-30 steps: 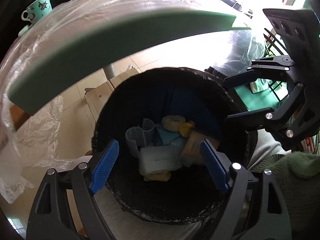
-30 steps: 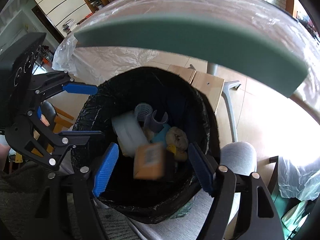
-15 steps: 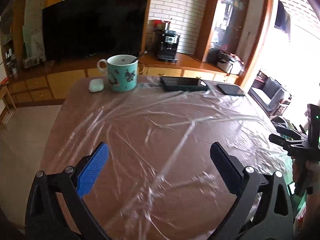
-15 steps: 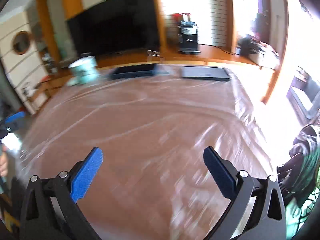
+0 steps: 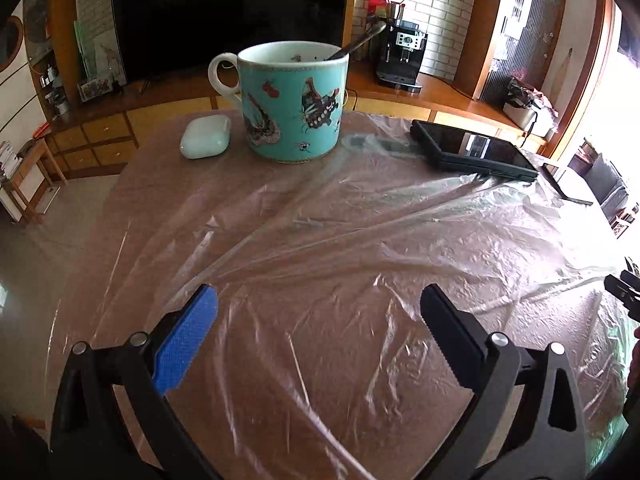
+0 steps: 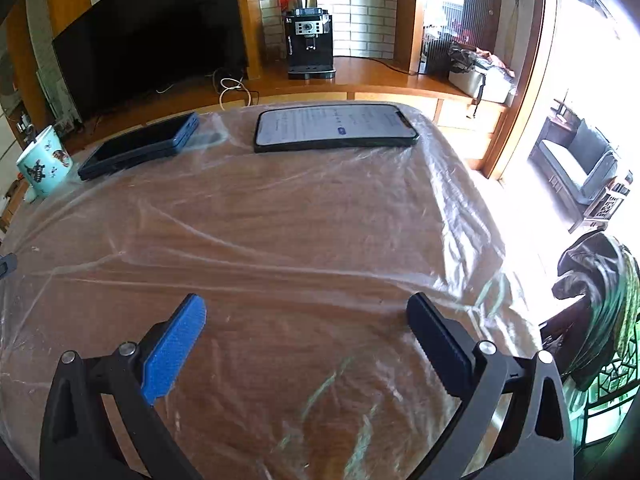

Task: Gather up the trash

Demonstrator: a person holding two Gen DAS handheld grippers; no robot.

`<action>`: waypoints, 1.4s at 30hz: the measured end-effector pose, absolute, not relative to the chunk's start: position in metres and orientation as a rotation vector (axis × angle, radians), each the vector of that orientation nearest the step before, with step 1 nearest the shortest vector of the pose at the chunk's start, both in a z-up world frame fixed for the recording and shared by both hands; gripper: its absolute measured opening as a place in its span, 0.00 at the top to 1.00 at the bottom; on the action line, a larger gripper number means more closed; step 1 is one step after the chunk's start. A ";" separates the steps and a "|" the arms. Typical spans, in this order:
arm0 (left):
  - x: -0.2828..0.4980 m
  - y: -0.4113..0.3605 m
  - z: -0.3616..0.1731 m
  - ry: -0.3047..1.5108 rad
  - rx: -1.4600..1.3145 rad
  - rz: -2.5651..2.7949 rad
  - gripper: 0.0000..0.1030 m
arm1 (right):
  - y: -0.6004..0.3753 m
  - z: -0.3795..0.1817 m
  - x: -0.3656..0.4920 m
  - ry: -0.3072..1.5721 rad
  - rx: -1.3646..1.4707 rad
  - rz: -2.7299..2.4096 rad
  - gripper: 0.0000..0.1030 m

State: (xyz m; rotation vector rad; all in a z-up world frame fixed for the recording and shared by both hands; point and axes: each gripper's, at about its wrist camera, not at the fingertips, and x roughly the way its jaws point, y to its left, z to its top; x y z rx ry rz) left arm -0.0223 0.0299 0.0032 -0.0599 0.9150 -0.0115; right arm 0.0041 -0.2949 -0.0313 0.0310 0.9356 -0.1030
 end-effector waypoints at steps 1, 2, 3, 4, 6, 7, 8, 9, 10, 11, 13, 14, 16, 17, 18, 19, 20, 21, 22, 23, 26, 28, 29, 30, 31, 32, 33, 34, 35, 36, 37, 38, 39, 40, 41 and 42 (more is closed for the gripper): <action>-0.020 0.029 0.002 0.919 -0.057 -0.012 0.02 | -0.298 -0.033 0.006 0.943 0.046 -0.098 0.04; -0.018 0.029 0.001 0.926 -0.053 -0.010 0.02 | -0.300 -0.035 0.007 0.944 0.057 -0.094 0.04; -0.018 0.029 0.000 0.931 -0.050 -0.005 0.02 | -0.301 -0.034 0.007 0.942 0.057 -0.096 0.04; -0.016 0.029 0.000 0.932 -0.047 -0.001 0.02 | -0.301 -0.034 0.008 0.945 0.047 -0.099 0.04; -0.014 0.029 -0.003 0.955 -0.033 0.007 0.02 | -0.298 -0.036 0.008 0.958 0.007 -0.124 0.04; -0.012 0.028 -0.005 0.963 -0.015 0.016 0.01 | -0.298 -0.036 0.006 0.959 0.012 -0.124 0.04; -0.011 0.027 -0.005 0.963 -0.016 0.015 0.01 | -0.298 -0.036 0.006 0.959 0.011 -0.126 0.04; -0.012 0.027 -0.005 0.963 -0.018 0.018 0.01 | -0.299 -0.037 0.005 0.959 0.014 -0.127 0.04; -0.012 0.027 -0.005 0.964 -0.017 0.019 0.01 | -0.299 -0.037 0.005 0.959 0.014 -0.127 0.03; -0.011 0.028 -0.006 0.964 -0.018 0.018 0.01 | -0.299 -0.037 0.005 0.959 0.014 -0.127 0.03; -0.011 0.028 -0.006 0.965 -0.019 0.017 0.01 | -0.299 -0.037 0.005 0.959 0.013 -0.127 0.04; -0.011 0.028 -0.006 0.965 -0.019 0.017 0.01 | -0.299 -0.037 0.005 0.959 0.012 -0.127 0.04; -0.012 0.028 -0.007 0.964 -0.019 0.018 0.01 | -0.299 -0.037 0.005 0.959 0.013 -0.126 0.04; -0.011 0.028 -0.007 0.964 -0.019 0.018 0.01 | -0.299 -0.037 0.005 0.959 0.013 -0.127 0.04; -0.011 0.028 -0.007 0.964 -0.019 0.018 0.01 | -0.299 -0.037 0.005 0.959 0.013 -0.127 0.04; -0.012 0.028 -0.007 0.964 -0.019 0.018 0.01 | -0.299 -0.037 0.005 0.959 0.013 -0.126 0.04; -0.011 0.028 -0.007 0.965 -0.019 0.018 0.01 | -0.299 -0.037 0.005 0.959 0.013 -0.127 0.04; -0.011 0.028 -0.007 0.965 -0.019 0.018 0.01 | -0.299 -0.037 0.005 0.959 0.013 -0.127 0.04; -0.012 0.028 -0.007 0.964 -0.019 0.018 0.01 | -0.299 -0.038 0.005 0.959 0.013 -0.126 0.04; -0.011 0.028 -0.006 0.965 -0.019 0.019 0.01 | -0.299 -0.038 0.005 0.959 0.013 -0.127 0.04; -0.011 0.028 -0.006 0.965 -0.019 0.019 0.01 | -0.299 -0.037 0.005 0.959 0.013 -0.127 0.04; -0.012 0.028 -0.007 0.965 -0.019 0.019 0.01 | -0.299 -0.037 0.005 0.959 0.013 -0.127 0.04; -0.011 0.028 -0.007 0.965 -0.019 0.019 0.01 | -0.299 -0.038 0.005 0.959 0.013 -0.127 0.04; -0.011 0.028 -0.007 0.965 -0.019 0.020 0.01 | -0.299 -0.037 0.005 0.959 0.013 -0.127 0.03; -0.011 0.028 -0.007 0.965 -0.019 0.020 0.01 | -0.299 -0.037 0.005 0.959 0.013 -0.127 0.04; -0.011 0.028 -0.007 0.965 -0.019 0.020 0.01 | -0.299 -0.038 0.005 0.959 0.013 -0.127 0.04; -0.011 0.028 -0.007 0.965 -0.019 0.020 0.01 | -0.299 -0.037 0.005 0.959 0.013 -0.127 0.04; -0.011 0.028 -0.006 0.965 -0.019 0.020 0.01 | -0.299 -0.037 0.005 0.959 0.013 -0.127 0.04; -0.011 0.028 -0.006 0.965 -0.019 0.021 0.01 | -0.299 -0.037 0.005 0.959 0.013 -0.127 0.03; -0.012 0.028 -0.006 0.965 -0.019 0.021 0.01 | -0.299 -0.038 0.005 0.959 0.013 -0.127 0.04; -0.012 0.028 -0.006 0.965 -0.019 0.021 0.01 | -0.299 -0.037 0.005 0.959 0.013 -0.127 0.04; -0.012 0.028 -0.006 0.965 -0.019 0.021 0.01 | -0.299 -0.037 0.005 0.959 0.013 -0.126 0.04; -0.012 0.028 -0.006 0.966 -0.019 0.021 0.01 | -0.299 -0.037 0.005 0.959 0.013 -0.126 0.04; -0.012 0.028 -0.006 0.966 -0.019 0.021 0.01 | -0.299 -0.038 0.005 0.959 0.013 -0.126 0.04; -0.012 0.028 -0.006 0.966 -0.019 0.021 0.01 | -0.299 -0.037 0.005 0.959 0.013 -0.126 0.04; -0.012 0.028 -0.006 0.966 -0.020 0.021 0.01 | -0.299 -0.038 0.005 0.959 0.013 -0.127 0.04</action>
